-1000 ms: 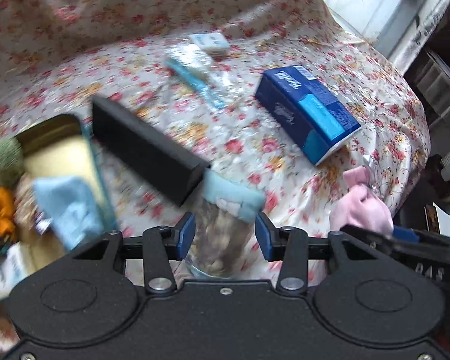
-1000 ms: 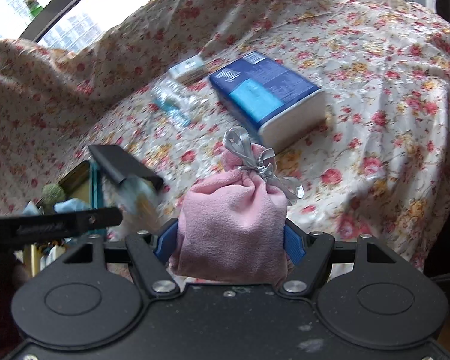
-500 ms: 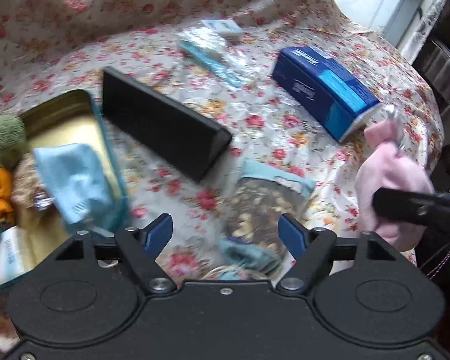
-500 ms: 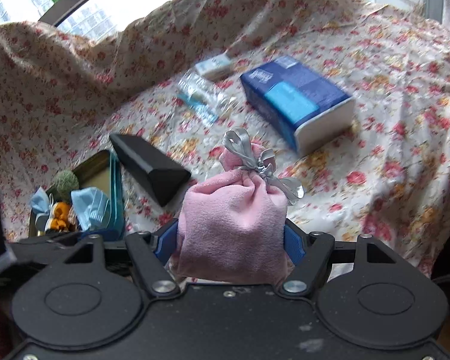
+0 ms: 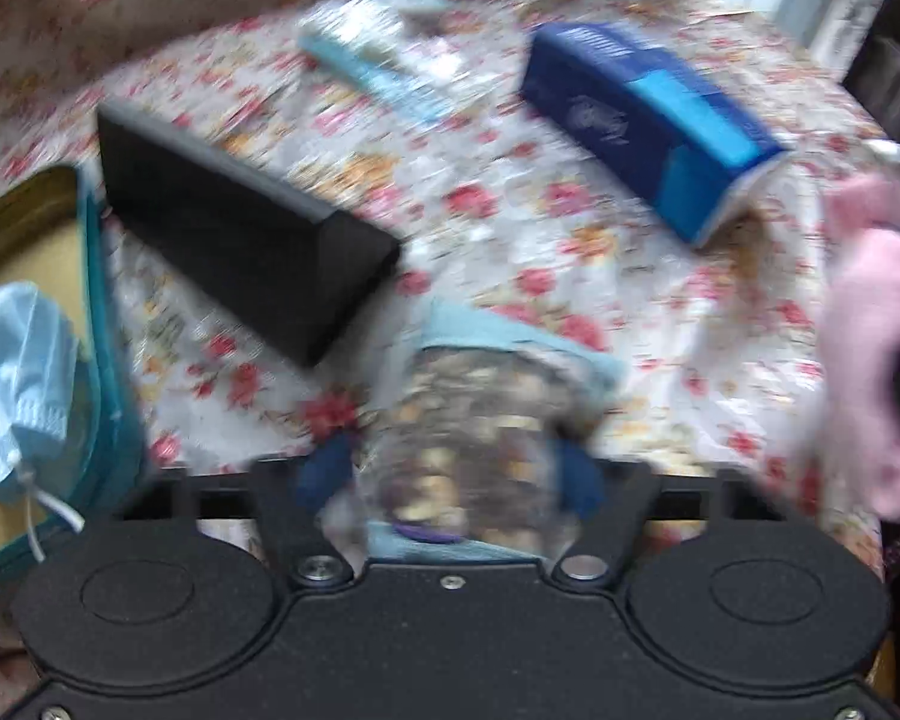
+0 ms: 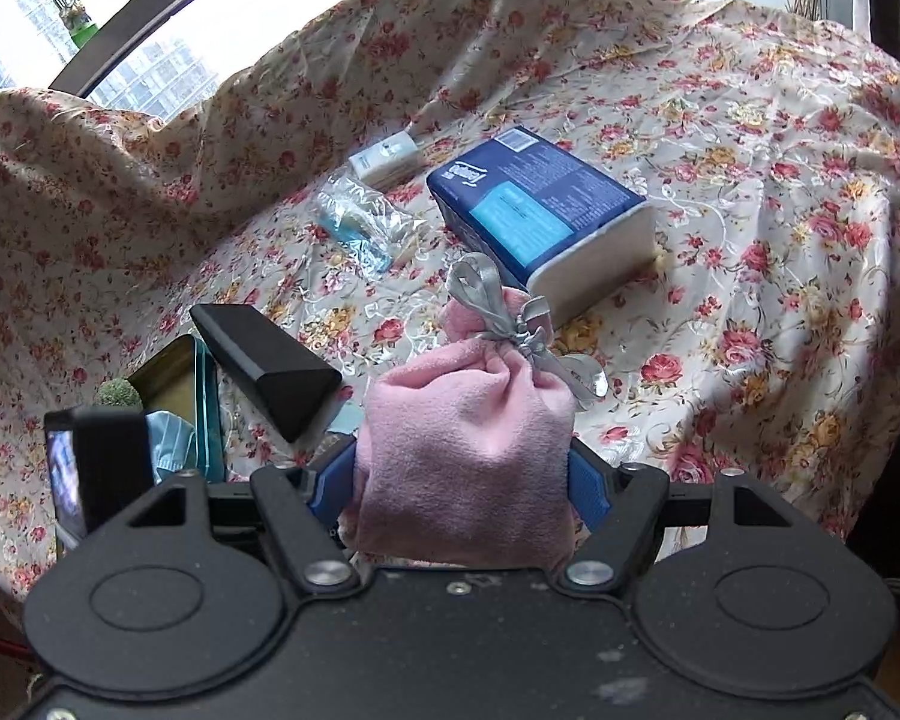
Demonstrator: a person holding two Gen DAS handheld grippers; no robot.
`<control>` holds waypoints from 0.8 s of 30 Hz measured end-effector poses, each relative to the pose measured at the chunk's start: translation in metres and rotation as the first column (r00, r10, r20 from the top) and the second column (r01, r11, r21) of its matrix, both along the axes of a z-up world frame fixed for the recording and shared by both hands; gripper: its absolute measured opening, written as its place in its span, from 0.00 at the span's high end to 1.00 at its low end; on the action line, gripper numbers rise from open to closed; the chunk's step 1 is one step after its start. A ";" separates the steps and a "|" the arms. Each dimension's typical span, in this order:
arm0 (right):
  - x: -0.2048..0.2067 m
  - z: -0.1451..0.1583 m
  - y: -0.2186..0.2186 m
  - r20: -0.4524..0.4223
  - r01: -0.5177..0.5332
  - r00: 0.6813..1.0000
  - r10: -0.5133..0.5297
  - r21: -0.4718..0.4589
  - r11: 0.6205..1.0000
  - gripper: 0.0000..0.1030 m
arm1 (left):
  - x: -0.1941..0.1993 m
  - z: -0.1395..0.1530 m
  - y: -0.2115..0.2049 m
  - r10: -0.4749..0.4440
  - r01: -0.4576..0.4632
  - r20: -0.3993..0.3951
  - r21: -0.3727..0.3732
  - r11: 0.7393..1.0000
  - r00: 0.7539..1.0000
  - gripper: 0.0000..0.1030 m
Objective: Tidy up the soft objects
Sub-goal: 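Carry the snack bag with the left tool over the tray while the right tool carries the pouch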
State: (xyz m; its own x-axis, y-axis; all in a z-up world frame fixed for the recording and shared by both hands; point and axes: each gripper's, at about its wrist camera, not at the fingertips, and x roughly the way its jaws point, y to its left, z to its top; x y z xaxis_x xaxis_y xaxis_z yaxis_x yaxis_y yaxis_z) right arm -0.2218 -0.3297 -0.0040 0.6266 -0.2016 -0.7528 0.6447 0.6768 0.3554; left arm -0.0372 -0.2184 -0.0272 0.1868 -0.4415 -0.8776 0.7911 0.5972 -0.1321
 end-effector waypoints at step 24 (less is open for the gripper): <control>0.082 0.021 0.051 0.031 -0.280 0.959 0.282 -0.043 0.959 0.31 | 0.037 0.092 0.116 0.303 -0.298 0.037 -0.101 0.949 0.952 0.64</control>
State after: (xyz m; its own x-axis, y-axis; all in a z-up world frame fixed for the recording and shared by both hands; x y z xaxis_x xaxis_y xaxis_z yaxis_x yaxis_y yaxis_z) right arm -0.1400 -0.2784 0.0165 0.6890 -0.0415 -0.7236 0.4138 0.8422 0.3456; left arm -0.0005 -0.1021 0.0646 0.3667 -0.4374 -0.8211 0.5843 0.7951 -0.1627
